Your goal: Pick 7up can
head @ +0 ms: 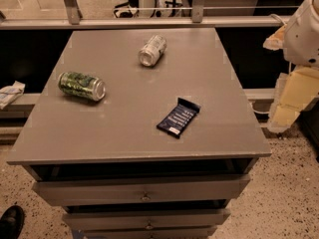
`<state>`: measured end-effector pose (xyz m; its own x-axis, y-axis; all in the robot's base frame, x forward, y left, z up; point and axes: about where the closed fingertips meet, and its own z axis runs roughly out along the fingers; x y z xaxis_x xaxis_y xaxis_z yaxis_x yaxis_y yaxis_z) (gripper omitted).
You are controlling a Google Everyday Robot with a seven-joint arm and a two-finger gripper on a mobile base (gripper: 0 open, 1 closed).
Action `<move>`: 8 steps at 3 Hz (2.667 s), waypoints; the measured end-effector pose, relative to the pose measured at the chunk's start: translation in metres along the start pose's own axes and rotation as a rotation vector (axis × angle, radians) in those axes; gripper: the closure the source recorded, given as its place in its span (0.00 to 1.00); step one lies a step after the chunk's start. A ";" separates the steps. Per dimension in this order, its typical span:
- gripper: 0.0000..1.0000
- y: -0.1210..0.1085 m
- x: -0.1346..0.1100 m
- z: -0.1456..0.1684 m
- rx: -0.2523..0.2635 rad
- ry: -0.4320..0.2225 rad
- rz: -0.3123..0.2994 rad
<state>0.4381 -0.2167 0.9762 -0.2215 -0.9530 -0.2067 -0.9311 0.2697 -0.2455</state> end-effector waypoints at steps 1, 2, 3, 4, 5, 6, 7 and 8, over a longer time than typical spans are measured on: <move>0.00 0.000 0.000 0.000 0.000 0.000 0.000; 0.00 -0.008 -0.008 0.004 0.013 -0.020 0.046; 0.00 -0.036 -0.040 0.017 0.043 -0.071 0.154; 0.00 -0.065 -0.071 0.029 0.052 -0.088 0.244; 0.00 -0.101 -0.116 0.036 0.062 -0.114 0.357; 0.00 -0.101 -0.116 0.036 0.062 -0.114 0.357; 0.00 -0.105 -0.125 0.039 0.067 -0.152 0.395; 0.00 -0.120 -0.146 0.052 0.089 -0.202 0.476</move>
Offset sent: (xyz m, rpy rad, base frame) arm 0.0513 0.0273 -0.0060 0.1502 -0.0384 -0.2102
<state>0.5974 -0.1026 0.9869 -0.5456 -0.6791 -0.4910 -0.7110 0.6853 -0.1578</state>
